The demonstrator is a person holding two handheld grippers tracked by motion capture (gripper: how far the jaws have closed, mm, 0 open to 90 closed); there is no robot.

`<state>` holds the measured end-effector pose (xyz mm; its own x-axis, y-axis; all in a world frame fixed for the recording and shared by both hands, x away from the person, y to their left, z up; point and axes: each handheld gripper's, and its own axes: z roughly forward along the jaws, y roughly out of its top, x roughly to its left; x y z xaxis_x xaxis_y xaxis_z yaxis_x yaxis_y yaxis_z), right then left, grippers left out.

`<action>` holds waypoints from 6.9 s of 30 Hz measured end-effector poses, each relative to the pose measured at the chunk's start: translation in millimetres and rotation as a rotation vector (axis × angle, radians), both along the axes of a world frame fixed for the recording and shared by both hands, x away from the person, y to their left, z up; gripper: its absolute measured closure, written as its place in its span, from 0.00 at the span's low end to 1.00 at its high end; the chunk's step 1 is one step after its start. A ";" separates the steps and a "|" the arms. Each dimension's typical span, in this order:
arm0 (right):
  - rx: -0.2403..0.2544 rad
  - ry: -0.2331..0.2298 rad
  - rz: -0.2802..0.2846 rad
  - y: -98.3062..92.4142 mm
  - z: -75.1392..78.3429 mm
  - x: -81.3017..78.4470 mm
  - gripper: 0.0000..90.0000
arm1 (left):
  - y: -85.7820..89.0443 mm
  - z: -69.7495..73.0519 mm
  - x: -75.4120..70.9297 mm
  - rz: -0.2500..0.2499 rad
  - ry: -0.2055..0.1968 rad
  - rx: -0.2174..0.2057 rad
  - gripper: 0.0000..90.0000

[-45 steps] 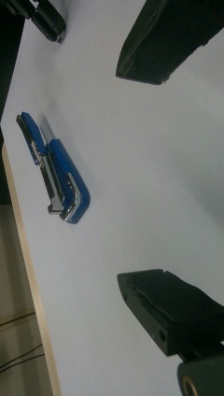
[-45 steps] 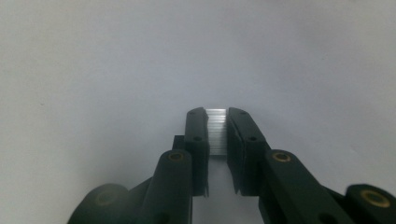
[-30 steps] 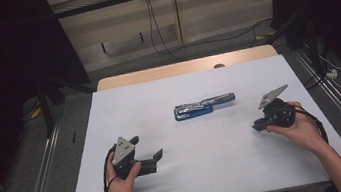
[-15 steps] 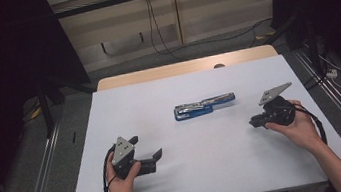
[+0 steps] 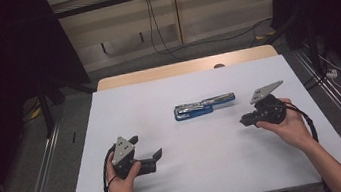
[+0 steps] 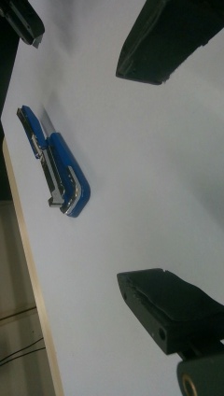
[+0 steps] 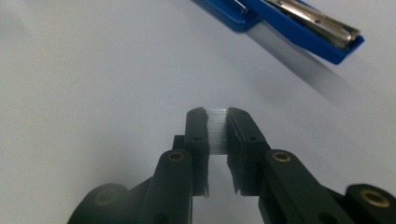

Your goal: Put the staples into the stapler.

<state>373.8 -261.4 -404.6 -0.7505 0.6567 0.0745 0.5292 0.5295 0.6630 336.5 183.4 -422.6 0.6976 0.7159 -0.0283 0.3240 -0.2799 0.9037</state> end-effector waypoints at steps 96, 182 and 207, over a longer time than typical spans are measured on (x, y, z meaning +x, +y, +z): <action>0.072 -0.074 0.126 116.2 34.9 99.2 0.88 | -2.3 -0.7 -0.2 -0.032 0.013 -0.004 0.04; -0.123 -0.087 0.462 159.8 1.1 145.3 0.88 | -2.6 -1.8 0.4 -0.048 0.017 0.005 0.04; -0.137 -0.090 0.491 156.8 -2.1 152.3 0.88 | -3.0 -1.8 0.4 -0.052 0.019 0.008 0.04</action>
